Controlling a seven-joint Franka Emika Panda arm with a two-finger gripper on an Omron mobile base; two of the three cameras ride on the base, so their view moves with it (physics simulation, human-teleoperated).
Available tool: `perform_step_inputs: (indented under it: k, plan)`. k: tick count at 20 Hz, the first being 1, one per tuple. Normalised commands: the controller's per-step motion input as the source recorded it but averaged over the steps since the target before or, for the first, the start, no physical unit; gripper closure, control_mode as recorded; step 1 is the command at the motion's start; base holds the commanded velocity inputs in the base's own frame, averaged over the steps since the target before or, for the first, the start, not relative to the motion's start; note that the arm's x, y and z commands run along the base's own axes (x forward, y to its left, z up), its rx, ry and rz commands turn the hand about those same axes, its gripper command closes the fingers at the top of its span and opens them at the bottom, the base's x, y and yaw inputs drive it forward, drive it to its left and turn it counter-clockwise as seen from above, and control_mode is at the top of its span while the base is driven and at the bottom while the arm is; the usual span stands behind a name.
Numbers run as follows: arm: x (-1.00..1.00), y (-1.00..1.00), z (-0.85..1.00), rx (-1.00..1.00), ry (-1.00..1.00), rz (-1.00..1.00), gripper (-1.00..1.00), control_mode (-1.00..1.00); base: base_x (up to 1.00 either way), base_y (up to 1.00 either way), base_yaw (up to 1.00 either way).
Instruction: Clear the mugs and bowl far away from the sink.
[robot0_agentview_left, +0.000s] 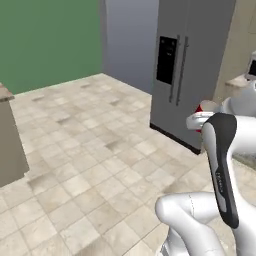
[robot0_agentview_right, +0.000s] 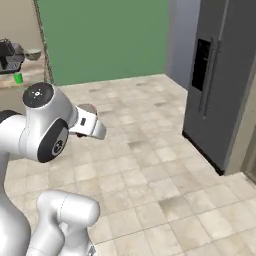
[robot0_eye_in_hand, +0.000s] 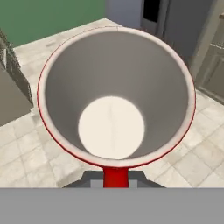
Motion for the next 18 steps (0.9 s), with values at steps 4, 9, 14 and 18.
perform_step_inputs:
  k: [4,9,14,18]
  plan:
    - [0.00,0.00,0.00,0.00,0.00,0.00,1.00,1.00,0.25,0.00,1.00]
    - [0.00,0.00,0.00,0.00,0.00,0.00,1.00,1.00,0.98,-0.39,0.52]
    - [0.00,0.00,0.00,0.00,0.00,0.00,1.00,1.00,1.00,-0.93,0.27]
    - [0.00,0.00,0.00,0.00,0.00,0.00,1.00,1.00,1.00,-1.00,0.15]
